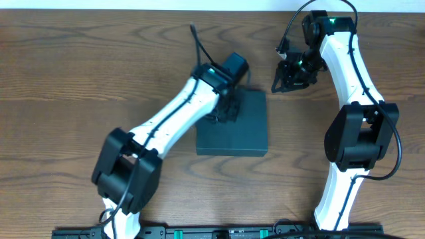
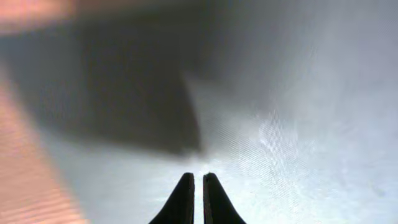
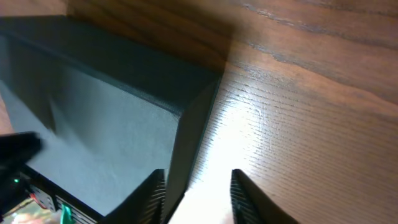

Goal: Pack container
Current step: 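Lift the left arm off the lid to the upper left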

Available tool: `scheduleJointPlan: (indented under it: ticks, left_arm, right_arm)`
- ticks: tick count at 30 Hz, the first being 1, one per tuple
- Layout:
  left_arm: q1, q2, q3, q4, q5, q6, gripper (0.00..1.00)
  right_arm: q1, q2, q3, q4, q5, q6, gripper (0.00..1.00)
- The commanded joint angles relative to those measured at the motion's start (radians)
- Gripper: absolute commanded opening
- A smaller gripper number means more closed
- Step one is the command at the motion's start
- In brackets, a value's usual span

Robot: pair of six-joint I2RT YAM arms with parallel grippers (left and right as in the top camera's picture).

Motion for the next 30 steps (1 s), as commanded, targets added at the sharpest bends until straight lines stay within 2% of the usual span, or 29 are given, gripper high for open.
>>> scheduleJointPlan:
  ticks: [1, 3, 5, 6, 7, 8, 9, 11, 13, 15, 20, 30]
  left_arm:
    - [0.077, -0.139, 0.077, -0.002, -0.093, 0.002, 0.06]
    - [0.132, -0.203, 0.080, -0.002, -0.165, 0.002, 0.06]
    - [0.196, -0.259, 0.080, -0.002, -0.217, 0.003, 0.14]
    - [0.227, -0.282, 0.080, -0.002, -0.227, 0.003, 0.42]
    - [0.262, -0.305, 0.080, -0.002, -0.233, 0.007, 0.61]
    - [0.291, -0.323, 0.080, -0.002, -0.233, 0.014, 0.75]
    - [0.325, -0.339, 0.080, -0.004, -0.232, 0.019, 0.88]
    - [0.376, -0.360, 0.080, -0.010, -0.233, 0.023, 0.99]
    - [0.426, -0.374, 0.080, -0.013, -0.233, 0.029, 0.99]
    - [0.473, -0.378, 0.080, -0.020, -0.233, 0.029, 0.99]
    - [0.544, -0.376, 0.079, -0.055, -0.233, 0.028, 0.99]
    - [0.555, -0.376, 0.079, -0.058, -0.233, 0.028, 0.99]
  right_arm:
    - [0.003, -0.028, 0.023, 0.008, 0.030, -0.001, 0.41]
    - [0.003, -0.028, 0.037, 0.013, 0.104, 0.012, 0.47]
    - [0.003, -0.028, 0.061, 0.012, 0.218, 0.053, 0.52]
    - [0.003, -0.028, 0.075, 0.011, 0.272, 0.076, 0.55]
    - [0.002, -0.028, 0.087, 0.010, 0.309, 0.097, 0.58]
    - [0.002, -0.028, 0.097, 0.010, 0.341, 0.115, 0.60]
    - [0.001, -0.028, 0.108, 0.011, 0.377, 0.132, 0.62]
    - [0.001, -0.028, 0.121, 0.016, 0.420, 0.139, 0.66]
    - [0.001, -0.028, 0.127, 0.032, 0.469, 0.138, 0.74]
    - [0.002, -0.028, 0.130, 0.051, 0.517, 0.138, 0.99]
    - [0.003, -0.028, 0.130, 0.072, 0.535, 0.138, 0.99]
    - [0.004, -0.028, 0.130, 0.072, 0.535, 0.138, 0.99]
